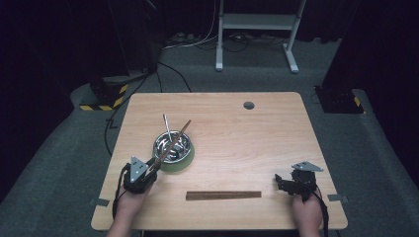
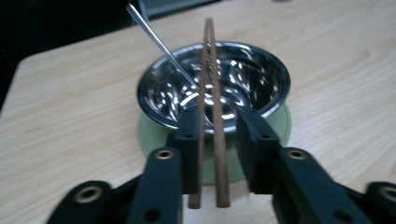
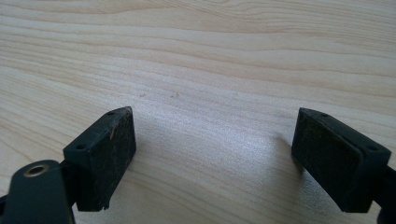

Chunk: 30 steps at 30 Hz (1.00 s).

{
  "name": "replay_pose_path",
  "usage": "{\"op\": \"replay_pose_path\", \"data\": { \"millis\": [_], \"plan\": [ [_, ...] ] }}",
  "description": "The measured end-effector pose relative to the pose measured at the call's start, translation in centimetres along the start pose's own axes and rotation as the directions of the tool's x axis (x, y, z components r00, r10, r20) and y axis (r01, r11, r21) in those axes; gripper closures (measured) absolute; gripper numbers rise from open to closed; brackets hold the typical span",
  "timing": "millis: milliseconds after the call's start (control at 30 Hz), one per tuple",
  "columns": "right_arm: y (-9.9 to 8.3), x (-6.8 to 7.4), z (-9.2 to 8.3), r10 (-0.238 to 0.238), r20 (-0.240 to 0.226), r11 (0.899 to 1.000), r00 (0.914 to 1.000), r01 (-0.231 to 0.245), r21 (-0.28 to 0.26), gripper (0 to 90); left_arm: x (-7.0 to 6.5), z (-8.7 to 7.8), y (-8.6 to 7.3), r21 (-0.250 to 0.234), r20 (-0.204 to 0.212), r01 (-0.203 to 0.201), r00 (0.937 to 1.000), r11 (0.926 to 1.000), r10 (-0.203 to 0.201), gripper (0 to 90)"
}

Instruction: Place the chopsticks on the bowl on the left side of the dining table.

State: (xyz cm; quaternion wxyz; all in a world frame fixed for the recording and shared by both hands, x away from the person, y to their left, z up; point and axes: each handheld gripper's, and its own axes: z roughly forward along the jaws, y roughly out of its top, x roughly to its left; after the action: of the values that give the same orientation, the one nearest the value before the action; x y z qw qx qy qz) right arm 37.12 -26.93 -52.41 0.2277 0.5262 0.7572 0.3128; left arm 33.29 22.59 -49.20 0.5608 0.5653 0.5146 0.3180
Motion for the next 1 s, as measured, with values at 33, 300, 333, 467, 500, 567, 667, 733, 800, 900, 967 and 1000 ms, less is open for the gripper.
{"op": "replay_pose_path", "data": {
  "millis": [33,300,333,467,500,567,667,733,800,900,967,1000],
  "plan": [
    [0.0,-0.1,-0.1,-0.004,-0.009,1.0,1.0,0.004,0.015,13.5,0.6,-0.4,0.4,-0.023,-0.012,0.029,0.9995,0.9993,-0.029,60.8],
    [0.1,0.0,-0.1,0.001,-0.01,1.0,0.9999,0.0,0.014,13.5,1.4,-0.7,-0.4,0.021,0.039,0.069,0.9968,0.9974,-0.07,41.1],
    [0.1,0.0,-0.1,0.001,-0.011,1.0,0.9999,-0.001,0.014,13.5,1.3,-0.6,-0.6,0.033,0.039,0.056,0.9976,0.9979,-0.058,40.3],
    [0.1,0.0,-0.1,0.001,-0.01,1.0,1.0,-0.001,0.012,13.5,0.9,-0.2,-1.5,0.061,0.028,0.029,0.9991,0.9977,-0.031,41.4],
    [0.1,0.0,-0.1,0.0,-0.012,1.0,0.9999,0.0,0.014,13.5,0.9,-0.1,-1.6,0.068,0.02,0.027,0.9994,0.9973,-0.029,42.5],
    [0.0,0.0,0.0,0.002,-0.005,1.0,1.0,-0.002,0.003,13.5,0.8,0.0,-1.8,0.063,0.015,0.034,0.9993,0.9974,-0.035,45.4],
    [0.1,0.0,-0.1,0.0,-0.012,1.0,0.9999,0.0,0.014,13.5,1.0,0.1,-1.9,0.07,0.014,0.036,0.9992,0.9969,-0.037,52.0],
    [0.1,0.0,-0.1,0.0,-0.012,1.0,0.9999,0.0,0.014,13.5,1.1,0.1,-1.9,0.081,0.017,0.016,0.9997,0.9966,-0.017,54.8],
    [0.1,0.0,-0.1,0.0,-0.012,1.0,0.9999,0.0,0.014,13.5,1.0,0.1,-2.0,0.07,0.018,0.025,0.9995,0.9972,-0.026,57.1],
    [0.1,0.0,-0.1,0.0,-0.012,1.0,0.9999,0.0,0.014,13.5,0.8,0.3,-2.1,0.062,0.01,0.039,0.9992,0.9974,-0.039,59.2],
    [0.1,0.0,-0.1,0.0,-0.011,1.0,0.9999,0.0,0.014,13.5,1.0,0.3,-2.1,0.07,0.011,0.02,0.9997,0.9974,-0.02,61.0],
    [0.1,0.0,-0.1,0.0,-0.012,1.0,0.9999,0.0,0.014,13.5,1.0,0.3,-2.1,0.069,0.015,0.012,0.9998,0.9975,-0.013,62.3]
  ]
}}
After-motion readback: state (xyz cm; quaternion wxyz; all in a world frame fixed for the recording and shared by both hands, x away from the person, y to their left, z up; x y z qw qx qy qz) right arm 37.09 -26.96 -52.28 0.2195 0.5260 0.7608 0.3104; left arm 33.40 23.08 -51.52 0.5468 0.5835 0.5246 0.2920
